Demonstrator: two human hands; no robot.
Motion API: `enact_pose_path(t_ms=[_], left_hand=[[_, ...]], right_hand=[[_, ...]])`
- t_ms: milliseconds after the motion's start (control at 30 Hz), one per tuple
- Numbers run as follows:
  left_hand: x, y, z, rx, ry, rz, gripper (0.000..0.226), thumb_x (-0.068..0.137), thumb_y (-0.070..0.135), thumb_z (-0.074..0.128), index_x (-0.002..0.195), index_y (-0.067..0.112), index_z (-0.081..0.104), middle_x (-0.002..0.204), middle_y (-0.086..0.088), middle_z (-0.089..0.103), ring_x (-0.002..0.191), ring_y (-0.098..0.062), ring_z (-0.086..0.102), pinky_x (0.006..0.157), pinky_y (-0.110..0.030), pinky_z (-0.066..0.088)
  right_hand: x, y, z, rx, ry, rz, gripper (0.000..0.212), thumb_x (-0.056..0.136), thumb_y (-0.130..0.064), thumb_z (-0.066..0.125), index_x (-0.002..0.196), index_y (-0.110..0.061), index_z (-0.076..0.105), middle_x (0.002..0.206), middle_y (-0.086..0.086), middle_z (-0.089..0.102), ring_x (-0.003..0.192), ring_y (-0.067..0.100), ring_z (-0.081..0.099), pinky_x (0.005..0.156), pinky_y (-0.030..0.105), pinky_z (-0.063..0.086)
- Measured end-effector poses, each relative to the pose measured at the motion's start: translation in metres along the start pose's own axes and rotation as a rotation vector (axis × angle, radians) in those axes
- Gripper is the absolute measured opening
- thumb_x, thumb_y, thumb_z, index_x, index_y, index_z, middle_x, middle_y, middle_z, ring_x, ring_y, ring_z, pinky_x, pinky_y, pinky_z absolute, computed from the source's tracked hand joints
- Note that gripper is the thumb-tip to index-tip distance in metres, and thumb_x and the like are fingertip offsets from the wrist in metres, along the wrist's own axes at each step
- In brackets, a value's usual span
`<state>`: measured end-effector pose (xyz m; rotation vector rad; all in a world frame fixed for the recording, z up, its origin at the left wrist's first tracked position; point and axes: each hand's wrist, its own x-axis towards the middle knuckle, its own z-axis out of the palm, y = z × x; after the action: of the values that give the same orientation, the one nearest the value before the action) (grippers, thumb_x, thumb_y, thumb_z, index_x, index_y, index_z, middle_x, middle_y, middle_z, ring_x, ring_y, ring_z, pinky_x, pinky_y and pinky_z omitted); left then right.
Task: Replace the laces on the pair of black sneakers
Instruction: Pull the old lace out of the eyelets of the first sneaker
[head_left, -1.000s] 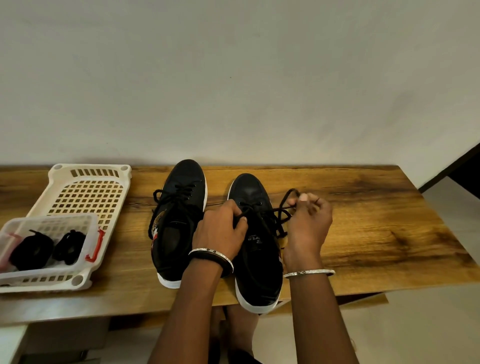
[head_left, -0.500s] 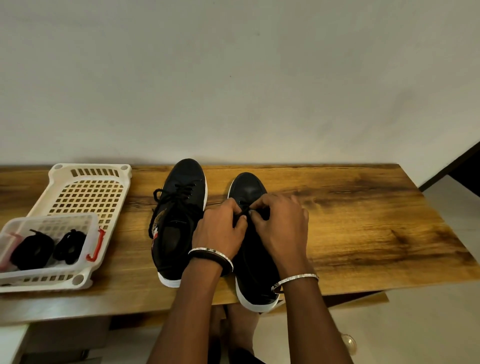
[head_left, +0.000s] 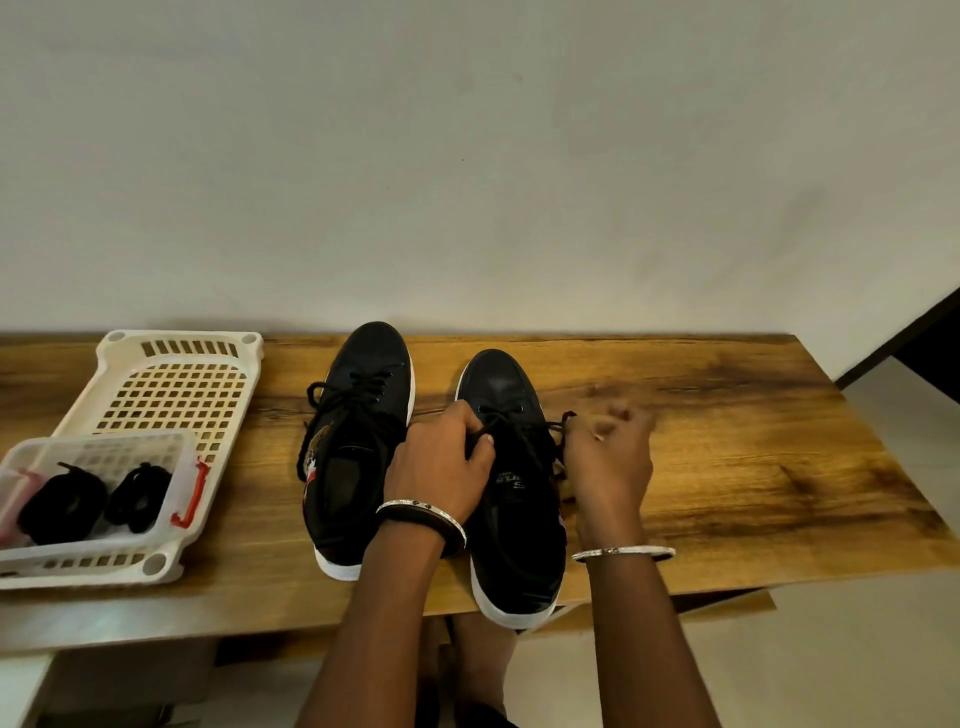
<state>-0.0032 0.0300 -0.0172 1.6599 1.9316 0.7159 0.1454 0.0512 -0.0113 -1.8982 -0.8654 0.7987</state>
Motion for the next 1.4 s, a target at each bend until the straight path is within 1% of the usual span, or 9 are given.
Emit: enact_pose_path(t_ms=[67, 200, 433, 667, 800, 867, 1000, 1233, 1400], left_hand=[[0.0, 0.0, 0.0, 0.001, 0.002, 0.001, 0.013, 0.094, 0.037, 0.057, 0.086, 0.03, 0.05, 0.073, 0.004, 0.064, 0.061, -0.021, 0.066, 0.065, -0.042, 0.058], [0.0, 0.0, 0.0, 0.005, -0.006, 0.005, 0.012, 0.094, 0.035, 0.057, 0.086, 0.03, 0.05, 0.072, 0.003, 0.063, 0.06, -0.021, 0.065, 0.063, -0.042, 0.058], [0.001, 0.0, 0.0, 0.016, 0.002, 0.01, 0.013, 0.094, 0.036, 0.057, 0.085, 0.03, 0.049, 0.072, 0.003, 0.062, 0.059, -0.022, 0.065, 0.063, -0.043, 0.058], [0.0, -0.001, 0.001, -0.007, 0.003, 0.002, 0.014, 0.095, 0.035, 0.057, 0.085, 0.03, 0.049, 0.071, 0.004, 0.063, 0.059, -0.02, 0.065, 0.065, -0.042, 0.058], [0.0, -0.001, 0.001, -0.011, 0.008, 0.0, 0.012, 0.094, 0.036, 0.058, 0.087, 0.029, 0.051, 0.069, 0.005, 0.063, 0.058, -0.02, 0.065, 0.064, -0.041, 0.058], [0.0, -0.001, 0.001, -0.004, 0.019, 0.004, 0.01, 0.094, 0.037, 0.058, 0.09, 0.03, 0.053, 0.07, 0.006, 0.063, 0.059, -0.019, 0.065, 0.065, -0.041, 0.058], [-0.003, 0.003, -0.001, 0.015, 0.036, 0.022, 0.013, 0.093, 0.039, 0.061, 0.103, 0.033, 0.056, 0.07, 0.01, 0.054, 0.072, -0.018, 0.063, 0.069, -0.038, 0.056], [-0.004, 0.015, -0.001, 0.02, 0.198, 0.087, 0.021, 0.1, 0.044, 0.044, 0.099, 0.028, 0.059, 0.092, 0.011, 0.058, 0.077, -0.011, 0.055, 0.054, -0.022, 0.033], [-0.004, 0.016, 0.007, 0.026, 0.158, 0.086, 0.02, 0.093, 0.044, 0.054, 0.11, 0.034, 0.06, 0.107, 0.012, 0.053, 0.085, -0.013, 0.059, 0.063, -0.028, 0.047]], right_hand=[[0.0, 0.0, -0.001, -0.171, -0.041, -0.302, 0.049, 0.083, -0.025, 0.075, 0.126, -0.028, 0.052, 0.12, -0.008, 0.059, 0.114, 0.016, 0.055, 0.094, 0.038, 0.05], [-0.011, -0.006, 0.009, -0.403, -0.296, -0.564, 0.022, 0.081, -0.034, 0.071, 0.103, -0.036, 0.069, 0.105, -0.017, 0.067, 0.109, 0.015, 0.06, 0.09, 0.043, 0.053], [-0.015, -0.002, 0.015, -0.447, -0.189, -0.699, 0.008, 0.087, -0.025, 0.07, 0.088, -0.032, 0.067, 0.088, -0.016, 0.067, 0.09, 0.011, 0.064, 0.089, 0.048, 0.051], [-0.007, -0.017, -0.001, 0.59, 0.07, 0.078, 0.007, 0.096, -0.01, 0.059, 0.094, -0.017, 0.059, 0.083, 0.003, 0.075, 0.071, 0.013, 0.07, 0.065, 0.026, 0.052], [0.001, -0.002, -0.006, 0.322, 0.118, 0.191, 0.008, 0.09, -0.014, 0.061, 0.096, -0.013, 0.067, 0.088, 0.002, 0.072, 0.075, 0.016, 0.065, 0.065, 0.029, 0.048], [0.002, 0.0, -0.006, 0.164, 0.105, 0.196, 0.021, 0.088, -0.024, 0.065, 0.108, -0.021, 0.061, 0.104, -0.001, 0.067, 0.095, 0.02, 0.064, 0.086, 0.043, 0.052], [-0.006, -0.014, -0.011, -0.338, 0.072, -0.108, 0.041, 0.077, -0.038, 0.074, 0.114, -0.031, 0.059, 0.14, 0.002, 0.043, 0.134, 0.029, 0.035, 0.104, 0.051, 0.034], [-0.009, -0.014, -0.01, -0.383, -0.551, -0.359, 0.037, 0.06, -0.046, 0.072, 0.094, -0.034, 0.064, 0.1, -0.015, 0.062, 0.089, 0.009, 0.063, 0.081, 0.041, 0.058], [-0.002, -0.006, -0.009, -0.373, -0.412, -0.416, 0.01, 0.079, -0.028, 0.076, 0.085, -0.028, 0.068, 0.086, -0.013, 0.067, 0.078, 0.004, 0.062, 0.07, 0.028, 0.053]])
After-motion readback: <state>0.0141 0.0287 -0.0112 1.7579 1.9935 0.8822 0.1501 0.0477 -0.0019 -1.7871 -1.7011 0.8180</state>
